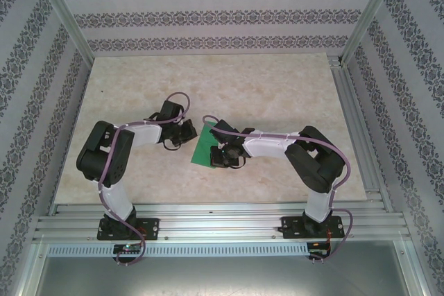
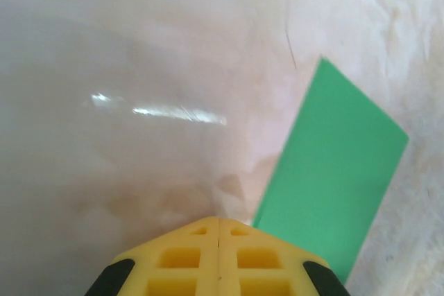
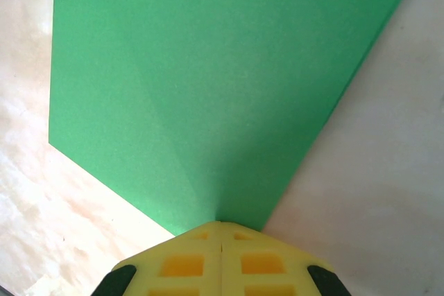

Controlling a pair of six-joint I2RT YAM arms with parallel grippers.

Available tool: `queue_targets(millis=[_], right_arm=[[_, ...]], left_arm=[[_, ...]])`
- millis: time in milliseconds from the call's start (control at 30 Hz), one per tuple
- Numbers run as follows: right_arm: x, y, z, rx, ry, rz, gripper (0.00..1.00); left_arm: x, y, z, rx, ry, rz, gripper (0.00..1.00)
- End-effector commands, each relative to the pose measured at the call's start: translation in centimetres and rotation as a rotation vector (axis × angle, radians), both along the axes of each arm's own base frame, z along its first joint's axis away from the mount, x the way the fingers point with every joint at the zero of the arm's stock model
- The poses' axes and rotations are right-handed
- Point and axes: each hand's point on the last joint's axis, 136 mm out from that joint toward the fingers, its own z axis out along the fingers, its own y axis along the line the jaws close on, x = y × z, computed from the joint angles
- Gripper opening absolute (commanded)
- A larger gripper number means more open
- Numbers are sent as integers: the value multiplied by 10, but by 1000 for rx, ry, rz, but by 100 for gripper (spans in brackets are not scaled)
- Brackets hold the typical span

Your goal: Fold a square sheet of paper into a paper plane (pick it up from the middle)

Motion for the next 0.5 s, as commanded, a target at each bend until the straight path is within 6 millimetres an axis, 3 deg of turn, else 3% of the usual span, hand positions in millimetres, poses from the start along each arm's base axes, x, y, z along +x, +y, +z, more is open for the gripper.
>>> queue_targets(millis=[0, 133, 300, 400, 467], right_arm=[[-35, -56, -54, -272, 107, 8, 1], [-16, -33, -28, -168, 37, 9, 4], [30, 13, 62, 127, -161, -6, 12], [50, 19, 105, 237, -260, -42, 21], [59, 15, 117, 264, -300, -71, 25]], left_arm=[[7, 6, 6, 42, -31, -22, 5], [2, 1, 29, -3, -77, -46, 5], [-18, 1, 48, -28, -100, -77, 8], [-31, -6, 51, -38, -95, -116, 11], [-39, -12, 52, -46, -97, -140, 14]])
